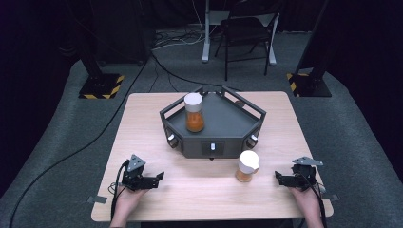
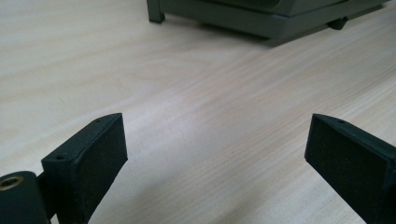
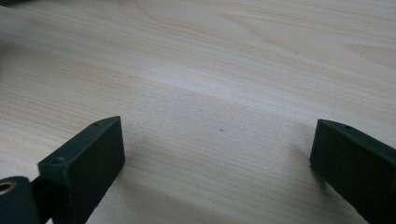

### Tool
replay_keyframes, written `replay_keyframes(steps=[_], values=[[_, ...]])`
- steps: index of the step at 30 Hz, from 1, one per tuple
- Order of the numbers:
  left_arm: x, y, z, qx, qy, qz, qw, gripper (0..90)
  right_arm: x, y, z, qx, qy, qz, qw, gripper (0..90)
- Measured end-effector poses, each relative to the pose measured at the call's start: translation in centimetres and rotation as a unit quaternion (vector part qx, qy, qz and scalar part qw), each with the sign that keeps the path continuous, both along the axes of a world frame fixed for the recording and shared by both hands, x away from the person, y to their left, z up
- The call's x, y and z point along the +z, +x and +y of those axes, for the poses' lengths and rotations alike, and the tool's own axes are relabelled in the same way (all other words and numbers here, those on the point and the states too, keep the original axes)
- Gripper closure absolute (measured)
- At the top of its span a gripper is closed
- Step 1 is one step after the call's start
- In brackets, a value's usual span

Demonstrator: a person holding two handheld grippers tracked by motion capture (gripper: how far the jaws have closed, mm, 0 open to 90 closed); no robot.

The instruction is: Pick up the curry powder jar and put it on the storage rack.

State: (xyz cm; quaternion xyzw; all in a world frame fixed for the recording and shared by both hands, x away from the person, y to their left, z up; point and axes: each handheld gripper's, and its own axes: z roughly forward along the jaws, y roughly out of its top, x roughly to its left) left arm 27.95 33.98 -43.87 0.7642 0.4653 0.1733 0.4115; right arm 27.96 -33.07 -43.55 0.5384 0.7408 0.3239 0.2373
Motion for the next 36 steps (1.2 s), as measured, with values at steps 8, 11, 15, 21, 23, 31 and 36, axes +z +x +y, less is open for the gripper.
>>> replay_keyframes(steps=[8, 11, 15, 21, 23, 31, 36], values=[[-0.5, 0.8, -0.1, 0.003, 0.009, 0.031, 0.9995, 5.0, 0.0, 0.0, 0.0, 0.0, 0.0, 0.0, 1.0, 2.3], [-0.5, 0.7, -0.4, 0.013, 0.011, 0.027, 0.9995, 5.6, 0.0, 0.0, 0.0, 0.0, 0.0, 0.0, 1.0, 2.3], [-0.4, 0.5, -1.5, 0.015, 0.045, 0.019, 0.9987, 4.8, 0.0, 0.0, 0.0, 0.0, 0.0, 0.0, 1.0, 2.3], [-0.2, 0.4, -2.4, 0.016, 0.073, 0.015, 0.997, 3.5, 0.0, 0.0, 0.0, 0.0, 0.0, 0.0, 1.0, 2.3], [-0.2, 0.4, -2.4, 0.016, 0.073, 0.015, 0.9971, 3.5, 0.0, 0.0, 0.0, 0.0, 0.0, 0.0, 1.0, 2.3], [-0.2, 0.4, -2.4, 0.015, 0.074, 0.016, 0.997, 3.2, 0.0, 0.0, 0.0, 0.0, 0.0, 0.0, 1.0, 2.3], [-0.2, 0.4, -2.4, 0.015, 0.074, 0.016, 0.997, 3.1, 0.0, 0.0, 0.0, 0.0, 0.0, 0.0, 1.0, 2.4]])
